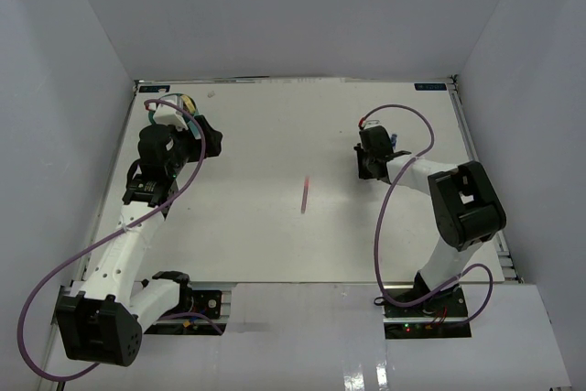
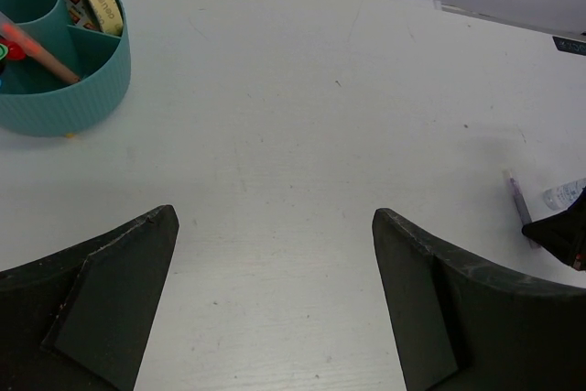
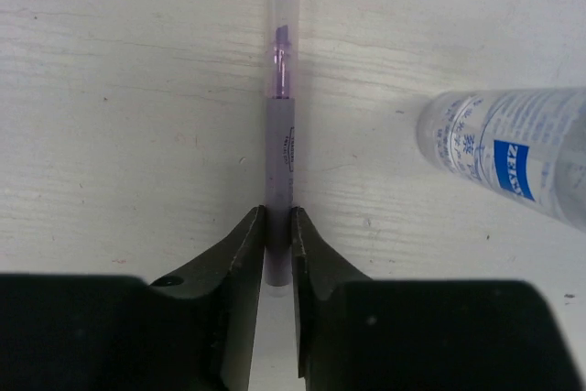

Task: Sort the stationery into containers
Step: Pick up the pen from the center of the board.

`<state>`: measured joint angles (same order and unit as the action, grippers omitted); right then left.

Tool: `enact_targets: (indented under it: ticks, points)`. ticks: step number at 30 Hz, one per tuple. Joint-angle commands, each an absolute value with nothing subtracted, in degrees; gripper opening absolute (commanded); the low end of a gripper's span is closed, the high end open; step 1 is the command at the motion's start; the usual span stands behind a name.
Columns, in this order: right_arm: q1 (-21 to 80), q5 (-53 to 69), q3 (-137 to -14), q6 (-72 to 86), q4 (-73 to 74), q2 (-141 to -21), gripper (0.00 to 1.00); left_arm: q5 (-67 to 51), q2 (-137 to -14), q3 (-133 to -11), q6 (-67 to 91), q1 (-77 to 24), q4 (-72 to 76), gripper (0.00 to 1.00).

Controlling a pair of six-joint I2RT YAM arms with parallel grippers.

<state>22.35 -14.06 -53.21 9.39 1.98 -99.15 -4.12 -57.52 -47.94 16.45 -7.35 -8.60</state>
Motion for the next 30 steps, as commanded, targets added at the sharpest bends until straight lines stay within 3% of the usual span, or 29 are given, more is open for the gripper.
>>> enact_targets:
  ticks: [1,3,15,21,30]
  points:
    - [23.11,-13.36,-54.14,8.88,4.65,-101.51,0.14,-5.62,-56.25,-48.25,17.14,-7.65,-8.26,0.98]
    - [23.64,-13.36,-54.14,8.96,4.83,-101.60,0.10,-7.46,-56.34,-48.16,17.84,-7.65,-8.09,0.98]
    - [37.07,-10.73,-49.75,10.98,-2.60,-88.27,0.08,-28.03,-61.34,-47.55,34.18,-8.95,-4.75,0.98]
    - [43.49,-3.26,-44.74,14.49,-15.00,-79.55,0.08,-20.93,-64.76,-48.51,37.61,-20.10,-3.52,0.98]
    - [47.72,-0.62,-41.66,15.82,-22.67,-74.01,0.08,-14.51,-69.96,-51.33,40.69,-28.29,-1.94,0.94]
